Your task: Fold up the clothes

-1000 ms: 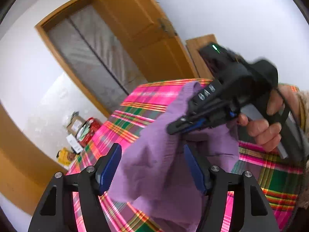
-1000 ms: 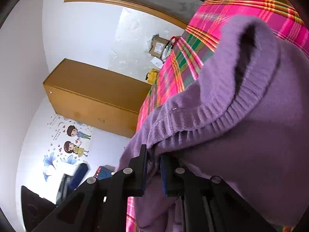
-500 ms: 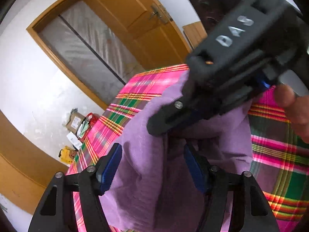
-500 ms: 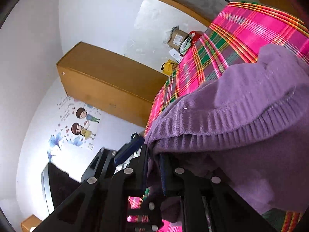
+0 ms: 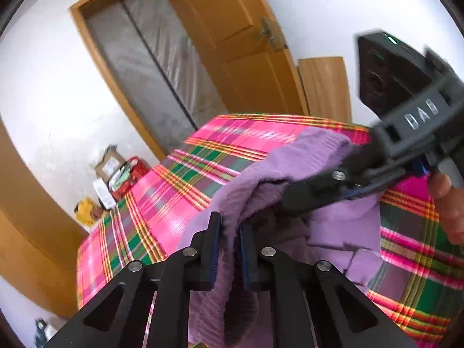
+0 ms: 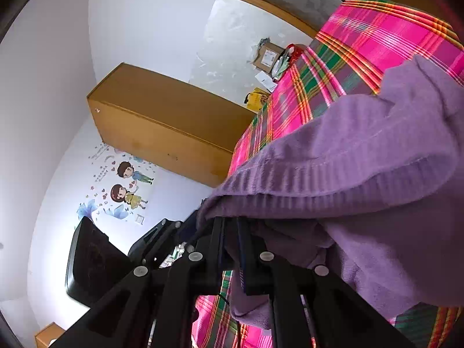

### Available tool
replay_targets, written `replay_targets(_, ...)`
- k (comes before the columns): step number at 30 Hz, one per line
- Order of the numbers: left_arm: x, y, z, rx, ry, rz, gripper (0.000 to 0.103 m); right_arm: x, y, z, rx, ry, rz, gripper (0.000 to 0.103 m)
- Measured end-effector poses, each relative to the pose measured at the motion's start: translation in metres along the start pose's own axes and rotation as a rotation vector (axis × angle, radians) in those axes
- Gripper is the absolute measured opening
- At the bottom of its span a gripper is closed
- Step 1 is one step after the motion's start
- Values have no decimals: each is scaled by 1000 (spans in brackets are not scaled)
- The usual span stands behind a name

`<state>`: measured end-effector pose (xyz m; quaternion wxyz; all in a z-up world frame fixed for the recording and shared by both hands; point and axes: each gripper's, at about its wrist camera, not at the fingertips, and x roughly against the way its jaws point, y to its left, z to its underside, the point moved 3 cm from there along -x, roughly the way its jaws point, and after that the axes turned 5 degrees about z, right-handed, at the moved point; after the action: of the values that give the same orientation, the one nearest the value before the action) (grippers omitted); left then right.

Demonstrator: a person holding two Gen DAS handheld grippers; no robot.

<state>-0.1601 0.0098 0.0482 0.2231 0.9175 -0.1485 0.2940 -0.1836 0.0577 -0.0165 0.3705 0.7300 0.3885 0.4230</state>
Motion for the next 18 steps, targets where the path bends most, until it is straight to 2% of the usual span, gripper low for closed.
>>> replay_targets(3,-3,13,-1,62,15,2,12,5,-1,2,19,-14,40,10)
replay_targets(6,-7,28,0,130,32,2,12,9,-2,7,71,-10,141,11)
replay_targets(8,-11,42,1,186,43,5,12,8,-2,13,134,19,227,17)
replay_targets(10,-15,57,2,244,51,9,12,7,-1,23,209,37,324,32)
replay_targets(12,-18,68,5,289,55,13,12,7,1,32,270,46,402,35)
replay_targets(14,-17,72,8,319,61,6,12,10,1,41,299,54,410,37)
replay_targets(18,-21,92,10,380,65,4,12,9,0,58,312,107,390,49)
